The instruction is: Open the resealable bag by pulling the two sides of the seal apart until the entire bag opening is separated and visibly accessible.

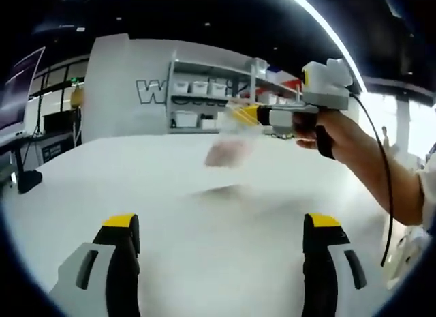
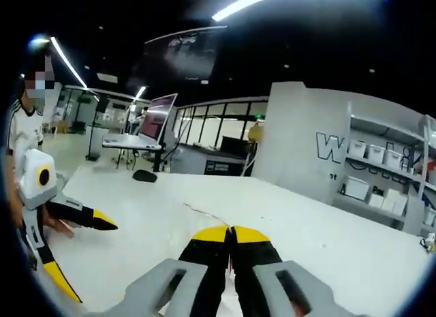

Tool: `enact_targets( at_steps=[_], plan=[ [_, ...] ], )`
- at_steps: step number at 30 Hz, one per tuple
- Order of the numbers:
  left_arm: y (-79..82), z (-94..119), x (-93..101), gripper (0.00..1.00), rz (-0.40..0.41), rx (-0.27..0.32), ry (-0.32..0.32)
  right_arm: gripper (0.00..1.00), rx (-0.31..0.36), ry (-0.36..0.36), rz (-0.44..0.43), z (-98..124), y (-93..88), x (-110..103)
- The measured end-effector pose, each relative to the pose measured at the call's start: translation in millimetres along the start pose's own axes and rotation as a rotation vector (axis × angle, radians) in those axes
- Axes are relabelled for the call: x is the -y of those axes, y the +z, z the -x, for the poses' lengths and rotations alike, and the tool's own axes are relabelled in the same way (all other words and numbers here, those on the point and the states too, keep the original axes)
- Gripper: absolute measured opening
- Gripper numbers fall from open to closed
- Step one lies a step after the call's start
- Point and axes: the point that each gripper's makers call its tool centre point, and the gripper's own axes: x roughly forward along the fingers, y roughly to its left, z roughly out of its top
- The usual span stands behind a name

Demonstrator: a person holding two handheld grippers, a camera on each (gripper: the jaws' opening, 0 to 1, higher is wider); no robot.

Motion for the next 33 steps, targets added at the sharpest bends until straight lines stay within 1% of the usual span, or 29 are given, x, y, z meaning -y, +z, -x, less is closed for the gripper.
enact_targets(
  at_steps=[3,7,13,23,33],
  plan=[
    [1.6,1,-0.2,1.0,0.004,0.007,0.0,0.0,0.0,0.0,-0.006,-1,-0.8,1],
    [0.6,2,-0.8,1.0,0.004,0.003,0.004,0.0,-0.004,0.0,-0.006,-2,-3.0,2],
    [3.2,3,-2.8,1.0,0.004,0.013,0.01,0.0,-0.013,-0.005,-0.014,-6,-6.7,9],
    [-1.5,2,-1.3,0.98,0.002,-0.008,0.002,0.0,-0.034,-0.015,-0.033,-14,-15.2,20],
    [-1.7,1,-2.7,0.98,-0.001,-0.006,0.008,0.0,-0.035,-0.023,-0.038,-16,-17.5,25]
  ],
)
